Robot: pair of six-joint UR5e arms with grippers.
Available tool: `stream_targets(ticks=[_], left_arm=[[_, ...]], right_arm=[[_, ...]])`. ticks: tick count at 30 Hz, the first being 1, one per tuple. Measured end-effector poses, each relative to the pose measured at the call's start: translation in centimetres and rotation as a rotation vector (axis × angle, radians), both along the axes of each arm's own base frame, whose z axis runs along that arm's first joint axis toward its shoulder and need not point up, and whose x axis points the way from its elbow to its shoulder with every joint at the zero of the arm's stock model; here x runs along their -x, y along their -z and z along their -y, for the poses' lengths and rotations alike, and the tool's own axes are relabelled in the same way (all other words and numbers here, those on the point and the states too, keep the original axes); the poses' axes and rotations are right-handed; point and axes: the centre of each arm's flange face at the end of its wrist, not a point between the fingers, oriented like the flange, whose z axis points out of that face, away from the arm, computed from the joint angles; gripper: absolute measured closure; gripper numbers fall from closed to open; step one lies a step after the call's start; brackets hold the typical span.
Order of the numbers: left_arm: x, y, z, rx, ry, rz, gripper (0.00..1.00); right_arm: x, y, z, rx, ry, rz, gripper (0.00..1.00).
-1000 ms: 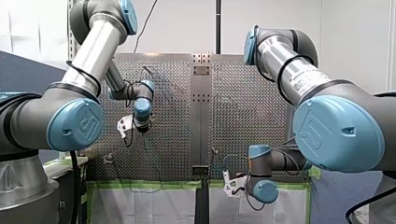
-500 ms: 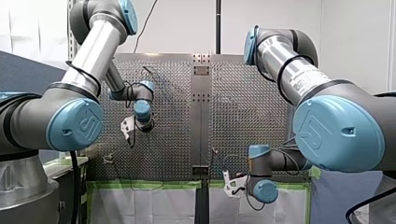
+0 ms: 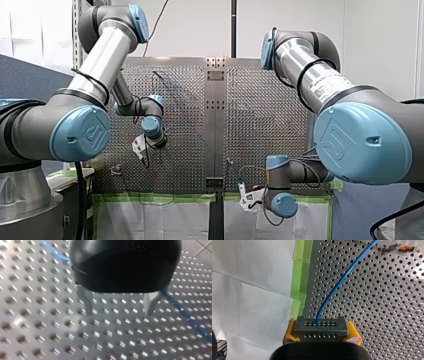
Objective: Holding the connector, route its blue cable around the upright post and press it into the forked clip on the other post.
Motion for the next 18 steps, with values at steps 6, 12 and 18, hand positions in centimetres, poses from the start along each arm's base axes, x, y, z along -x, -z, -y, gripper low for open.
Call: stream_targets(ticks=[6,12,18], left_arm=[[0.31,1.27,0.14,0.011,-0.004,-0.029,0.02],[0.49,1.39,0.46,0.027,0.001,-0.036,0.02],[0.59,1.37,0.76,0.017,0.013,-0.037,0.02]], right_arm=[[-0.05,0.0,-0.06,0.0,-0.002,0.0,1.0],[-0.11,0.01,-0.15,-0.002,-0.004,-0.001,1.0],[-0.13,0.0,-0.16,-0.001,-0.004,-0.001,1.0]])
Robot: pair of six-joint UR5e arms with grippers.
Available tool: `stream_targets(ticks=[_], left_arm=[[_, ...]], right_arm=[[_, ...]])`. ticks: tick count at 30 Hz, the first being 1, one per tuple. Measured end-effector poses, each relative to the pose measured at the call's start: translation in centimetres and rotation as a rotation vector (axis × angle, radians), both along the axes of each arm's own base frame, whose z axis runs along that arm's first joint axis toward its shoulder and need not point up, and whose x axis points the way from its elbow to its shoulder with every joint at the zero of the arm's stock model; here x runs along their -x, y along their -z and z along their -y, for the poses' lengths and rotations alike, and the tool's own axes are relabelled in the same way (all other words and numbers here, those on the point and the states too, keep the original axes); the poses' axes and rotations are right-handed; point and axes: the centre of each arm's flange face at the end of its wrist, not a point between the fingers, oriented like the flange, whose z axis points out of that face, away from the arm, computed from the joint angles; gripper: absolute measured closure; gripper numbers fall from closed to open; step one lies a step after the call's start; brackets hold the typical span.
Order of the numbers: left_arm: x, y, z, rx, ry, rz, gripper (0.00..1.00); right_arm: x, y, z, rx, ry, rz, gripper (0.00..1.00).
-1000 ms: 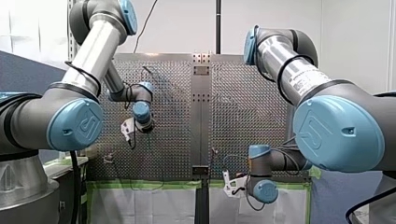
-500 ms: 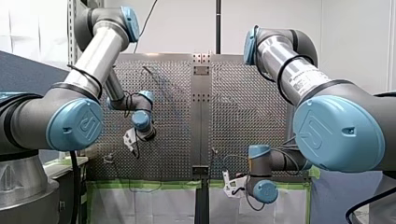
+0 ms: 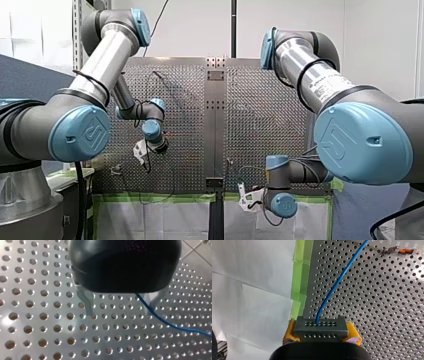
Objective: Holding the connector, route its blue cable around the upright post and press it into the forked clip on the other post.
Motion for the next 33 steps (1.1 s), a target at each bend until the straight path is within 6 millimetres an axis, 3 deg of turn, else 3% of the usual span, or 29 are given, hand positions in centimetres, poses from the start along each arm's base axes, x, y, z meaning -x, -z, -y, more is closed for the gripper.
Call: stream_targets(ticks=[11,22,33], left_arm=[[0.5,0.2,0.6,0.026,-0.004,-0.013,0.02],[2.3,1.9,1.4,0.141,0.033,-0.014,0.02],[1.5,1.9,1.3,0.242,0.031,0.046,0.02]], right_arm=[[0.0,0.0,0.0,-0.001,-0.001,0.0,1.0],[-0.1,0.0,-0.1,-0.001,-0.002,-0.001,1.0],[-0.1,0.0,-0.1,-0.001,-0.002,0.0,1.0]])
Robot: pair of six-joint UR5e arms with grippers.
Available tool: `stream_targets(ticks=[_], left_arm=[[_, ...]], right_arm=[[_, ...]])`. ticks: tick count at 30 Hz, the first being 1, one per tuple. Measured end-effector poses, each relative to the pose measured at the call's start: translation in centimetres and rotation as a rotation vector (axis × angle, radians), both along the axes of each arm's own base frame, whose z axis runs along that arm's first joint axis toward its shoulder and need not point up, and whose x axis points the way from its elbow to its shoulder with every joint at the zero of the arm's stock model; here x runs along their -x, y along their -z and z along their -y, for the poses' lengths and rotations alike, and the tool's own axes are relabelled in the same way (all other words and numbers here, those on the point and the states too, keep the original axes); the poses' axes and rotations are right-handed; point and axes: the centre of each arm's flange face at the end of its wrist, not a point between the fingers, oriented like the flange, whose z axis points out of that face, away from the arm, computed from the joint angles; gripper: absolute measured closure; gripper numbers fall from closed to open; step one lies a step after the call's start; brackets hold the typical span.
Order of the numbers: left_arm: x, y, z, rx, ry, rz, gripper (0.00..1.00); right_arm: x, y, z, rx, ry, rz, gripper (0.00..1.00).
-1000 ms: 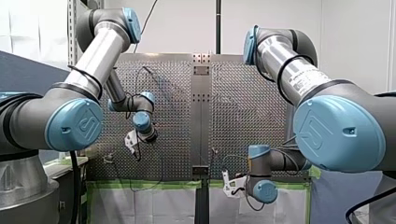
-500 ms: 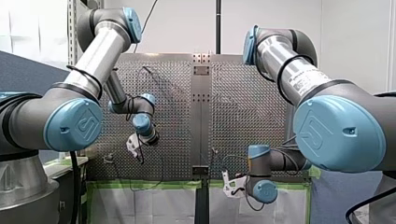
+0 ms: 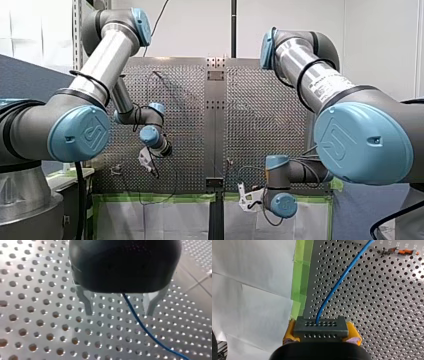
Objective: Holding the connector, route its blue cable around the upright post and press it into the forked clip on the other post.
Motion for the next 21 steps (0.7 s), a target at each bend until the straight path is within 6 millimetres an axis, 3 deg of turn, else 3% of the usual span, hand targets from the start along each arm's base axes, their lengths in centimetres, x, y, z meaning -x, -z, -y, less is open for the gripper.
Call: stream_targets(ticks=[15,21], left_arm=[[2.1,2.3,-2.0,0.122,-0.083,0.003,0.02],[1.8,2.3,-2.2,0.181,-0.101,0.043,0.02]], right_arm=[[-0.1,0.0,-0.1,0.0,-0.003,0.0,1.0],[-0.1,0.0,-0.1,0.0,-0.004,0.0,1.0]])
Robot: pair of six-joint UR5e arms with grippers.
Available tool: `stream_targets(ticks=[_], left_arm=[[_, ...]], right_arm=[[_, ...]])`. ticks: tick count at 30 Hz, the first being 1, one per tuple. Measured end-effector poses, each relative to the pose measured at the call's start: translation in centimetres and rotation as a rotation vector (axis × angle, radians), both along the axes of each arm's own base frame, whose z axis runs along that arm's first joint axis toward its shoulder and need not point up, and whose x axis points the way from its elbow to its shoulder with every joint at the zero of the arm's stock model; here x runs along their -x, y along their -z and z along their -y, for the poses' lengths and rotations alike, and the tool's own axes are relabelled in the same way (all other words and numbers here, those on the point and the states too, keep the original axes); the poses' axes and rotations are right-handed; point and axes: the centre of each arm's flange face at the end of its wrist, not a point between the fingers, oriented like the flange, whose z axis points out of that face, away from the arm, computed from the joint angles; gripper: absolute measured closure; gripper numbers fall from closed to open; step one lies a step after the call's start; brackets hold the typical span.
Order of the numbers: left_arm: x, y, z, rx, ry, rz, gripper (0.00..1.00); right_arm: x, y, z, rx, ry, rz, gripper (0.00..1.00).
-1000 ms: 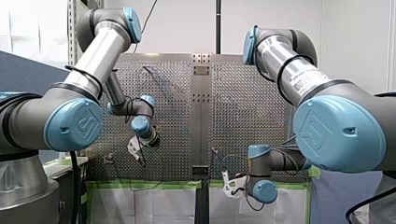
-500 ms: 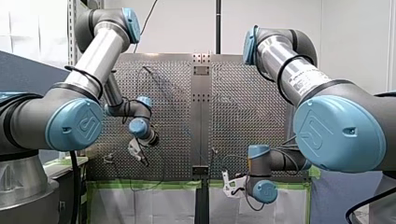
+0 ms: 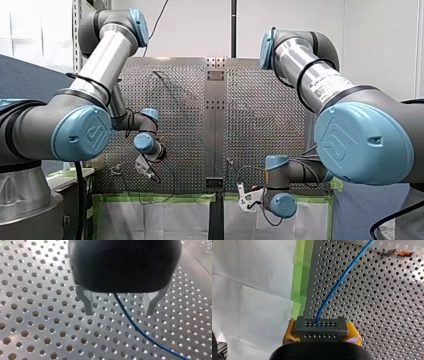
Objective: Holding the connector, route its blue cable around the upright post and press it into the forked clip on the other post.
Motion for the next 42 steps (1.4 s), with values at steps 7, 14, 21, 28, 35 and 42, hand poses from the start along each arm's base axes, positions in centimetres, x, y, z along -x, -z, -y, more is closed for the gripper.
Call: stream_targets(ticks=[7,14,21,28,35,42], left_arm=[[-0.1,0.1,-0.7,0.062,-0.033,0.033,0.02],[0.9,0.9,-1.1,0.117,-0.06,0.045,0.02],[1.7,1.5,-1.7,0.172,-0.107,0.056,0.02],[2.4,2.0,-2.4,0.243,-0.153,0.063,0.02],[2.8,2.3,-3.1,0.29,-0.207,0.032,0.02],[3.8,2.9,-3.7,0.331,-0.249,0.019,0.02]], right_arm=[[0.0,0.0,0.0,0.001,0.0,0.0,1.0],[0.0,0.0,0.0,0.002,-0.001,0.001,1.0],[0.0,0.0,0.0,0.001,0.0,0.001,1.0],[0.0,0.0,0.0,0.001,-0.001,0.001,1.0],[0.0,0.0,0.0,0.003,-0.001,0.001,1.0],[-0.1,0.0,0.1,0.005,-0.001,0.003,1.0]])
